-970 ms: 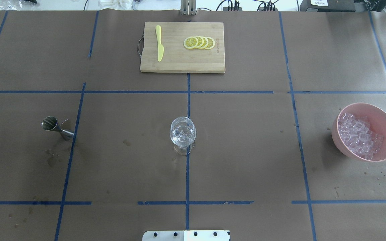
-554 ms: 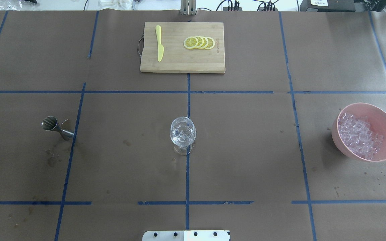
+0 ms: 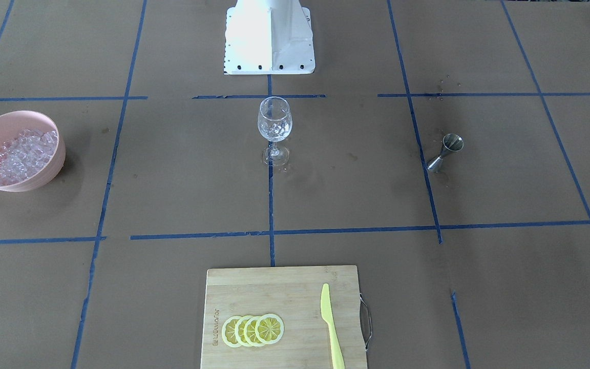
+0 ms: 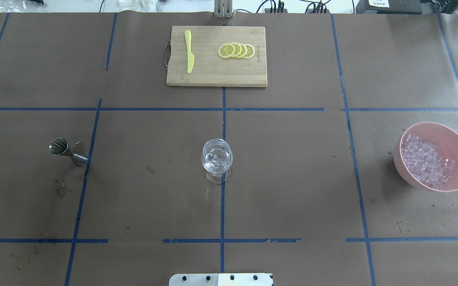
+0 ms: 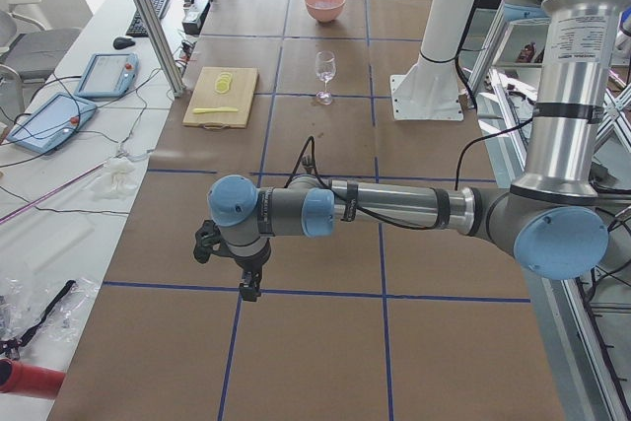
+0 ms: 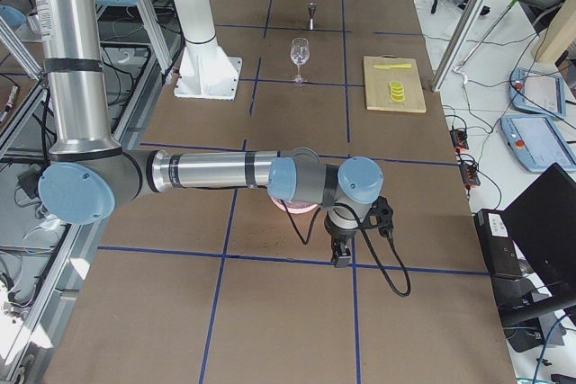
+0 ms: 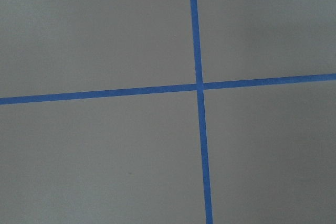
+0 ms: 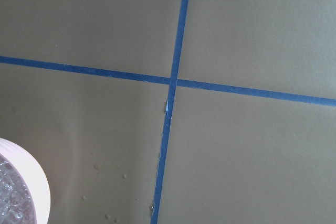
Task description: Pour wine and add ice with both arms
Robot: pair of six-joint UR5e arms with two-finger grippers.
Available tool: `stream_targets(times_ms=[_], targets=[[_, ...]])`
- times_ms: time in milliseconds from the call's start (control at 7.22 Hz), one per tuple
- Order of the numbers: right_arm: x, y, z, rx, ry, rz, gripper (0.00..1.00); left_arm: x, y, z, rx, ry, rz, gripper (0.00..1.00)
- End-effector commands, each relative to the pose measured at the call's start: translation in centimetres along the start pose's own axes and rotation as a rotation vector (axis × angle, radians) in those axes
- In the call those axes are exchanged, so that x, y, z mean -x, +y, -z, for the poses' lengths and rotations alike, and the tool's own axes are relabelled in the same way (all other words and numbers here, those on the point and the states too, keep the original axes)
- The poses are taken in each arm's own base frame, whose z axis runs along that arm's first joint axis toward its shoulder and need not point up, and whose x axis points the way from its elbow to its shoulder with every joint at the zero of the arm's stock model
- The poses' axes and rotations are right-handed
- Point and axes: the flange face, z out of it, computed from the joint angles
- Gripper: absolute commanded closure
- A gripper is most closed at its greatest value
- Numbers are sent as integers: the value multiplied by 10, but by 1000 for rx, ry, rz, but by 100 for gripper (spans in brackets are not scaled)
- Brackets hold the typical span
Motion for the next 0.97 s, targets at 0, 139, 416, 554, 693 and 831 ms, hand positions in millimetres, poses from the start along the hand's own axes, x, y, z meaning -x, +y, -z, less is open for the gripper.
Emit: stream_targets(times_ms=[0,139,416,554,693,831], targets=[[-8,9,-3,-26,0,-63,0,-1,0,0,0,2,-2,0],[-8,8,-3,-33,1,-62,0,-1,0,0,0,2,-2,0],[-4,3,1,-44,1,-92,0,-2,-1,0,0,2,-4,0],[-3,2,2,-47,1,-90,0,-2,-1,0,-1,1,-4,0],[-1,1,4,-50,0,-87,0,-2,-1,0,-1,1,-4,0],[-1,1,4,-51,0,-88,0,-2,-1,0,-1,1,-4,0]])
